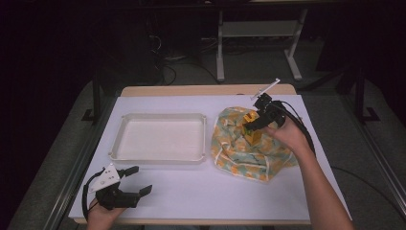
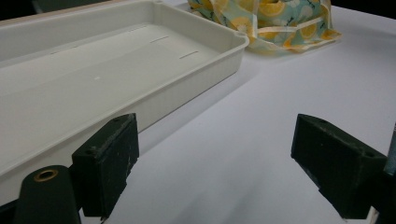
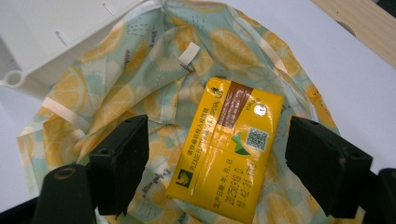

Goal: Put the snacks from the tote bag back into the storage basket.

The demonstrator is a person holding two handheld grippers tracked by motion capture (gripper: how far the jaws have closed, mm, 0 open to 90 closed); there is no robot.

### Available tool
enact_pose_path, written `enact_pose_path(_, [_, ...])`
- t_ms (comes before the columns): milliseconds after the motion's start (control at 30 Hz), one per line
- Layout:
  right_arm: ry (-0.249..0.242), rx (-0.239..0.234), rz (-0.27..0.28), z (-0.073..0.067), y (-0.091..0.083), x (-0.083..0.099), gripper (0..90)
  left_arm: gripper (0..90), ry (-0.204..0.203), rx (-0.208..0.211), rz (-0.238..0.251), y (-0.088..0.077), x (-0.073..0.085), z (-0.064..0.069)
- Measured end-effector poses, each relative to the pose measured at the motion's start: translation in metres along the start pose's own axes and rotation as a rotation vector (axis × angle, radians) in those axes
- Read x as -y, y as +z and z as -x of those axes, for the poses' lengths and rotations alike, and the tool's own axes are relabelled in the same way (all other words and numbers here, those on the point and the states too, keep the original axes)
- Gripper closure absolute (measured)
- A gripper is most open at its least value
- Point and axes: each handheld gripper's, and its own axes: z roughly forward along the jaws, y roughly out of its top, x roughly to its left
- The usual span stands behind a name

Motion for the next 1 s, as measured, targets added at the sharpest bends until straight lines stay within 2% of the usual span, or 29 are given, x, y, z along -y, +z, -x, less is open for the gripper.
enact_pose_path(300, [0.002, 0.023, -0.035, -0.001, 0.009, -0.001, 24.6, 14.9, -0.002, -0.001, 0.000, 0.000, 0.000, 0.000])
enact_pose_path(700, [0.001, 0.065, -0.045, -0.002, 0.015, -0.002, 30.5, 14.9, 0.000, 0.000, 0.001, 0.000, 0.000, 0.000])
enact_pose_path(1000, [-0.029, 0.104, -0.069, -0.008, 0.020, -0.004, 37.3, 14.9, -0.006, 0.000, 0.005, 0.000, 0.000, 0.000])
